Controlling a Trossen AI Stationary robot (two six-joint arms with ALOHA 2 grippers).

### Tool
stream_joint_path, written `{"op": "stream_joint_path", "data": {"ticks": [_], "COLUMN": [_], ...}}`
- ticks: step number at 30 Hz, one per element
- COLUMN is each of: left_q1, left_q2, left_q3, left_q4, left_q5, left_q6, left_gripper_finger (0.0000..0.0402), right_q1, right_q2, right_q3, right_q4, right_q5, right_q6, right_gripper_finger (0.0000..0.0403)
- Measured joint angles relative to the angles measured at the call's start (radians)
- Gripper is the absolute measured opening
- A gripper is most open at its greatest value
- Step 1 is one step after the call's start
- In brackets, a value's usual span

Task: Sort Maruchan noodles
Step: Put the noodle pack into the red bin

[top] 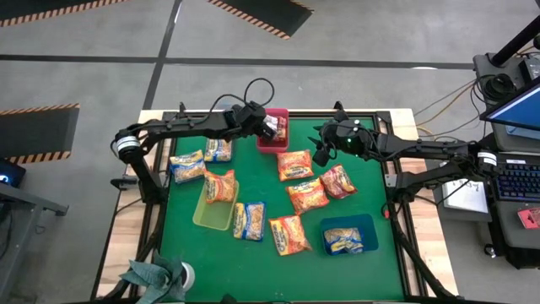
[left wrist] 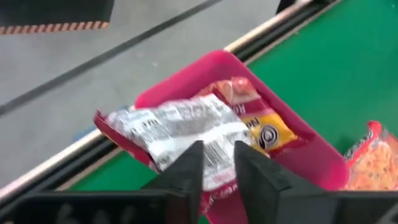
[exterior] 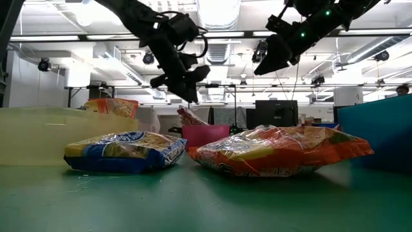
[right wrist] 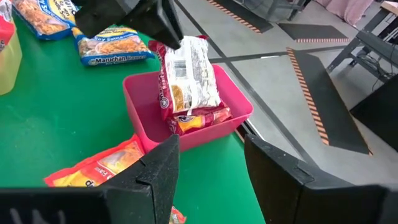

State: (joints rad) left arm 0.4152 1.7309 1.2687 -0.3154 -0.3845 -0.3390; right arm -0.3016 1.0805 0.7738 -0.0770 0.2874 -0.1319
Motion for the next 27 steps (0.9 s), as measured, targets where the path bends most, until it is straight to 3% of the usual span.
{"op": "stream_joint_path", "data": {"ticks": [7, 12, 21, 27], "left_q1": [0.031, 0.035, 0.033, 0.033], "left_q2": [0.000, 0.003, -0.007, -0.049], "left_q3": [-0.104, -0.173, -0.187, -0.134], "left_q4": [0.148, 0.268, 0.287, 0.151], "left_q5": [0.002, 0.001, -0.032, -0.053], "left_q6": [-0.099, -0.130, -0.131, -0.079], "left_gripper_finger": [0.0202, 0.0262, 0.0281, 0.0281], "right_q1": [0.000, 0.000, 0.000, 0.000], "right_q2": [0.000, 0.000, 0.000, 0.002], "right_q3": [0.000, 0.000, 0.000, 0.000], "right_q4": [-0.001, -0.001, -0.001, -0.001], "right_q5": [0.000, 0.000, 0.000, 0.000], "right_q6": [-0.003, -0.003, -0.002, -0.004], "right_gripper_finger": [0.0156, 0.0149, 0.0150, 0.0150]}}
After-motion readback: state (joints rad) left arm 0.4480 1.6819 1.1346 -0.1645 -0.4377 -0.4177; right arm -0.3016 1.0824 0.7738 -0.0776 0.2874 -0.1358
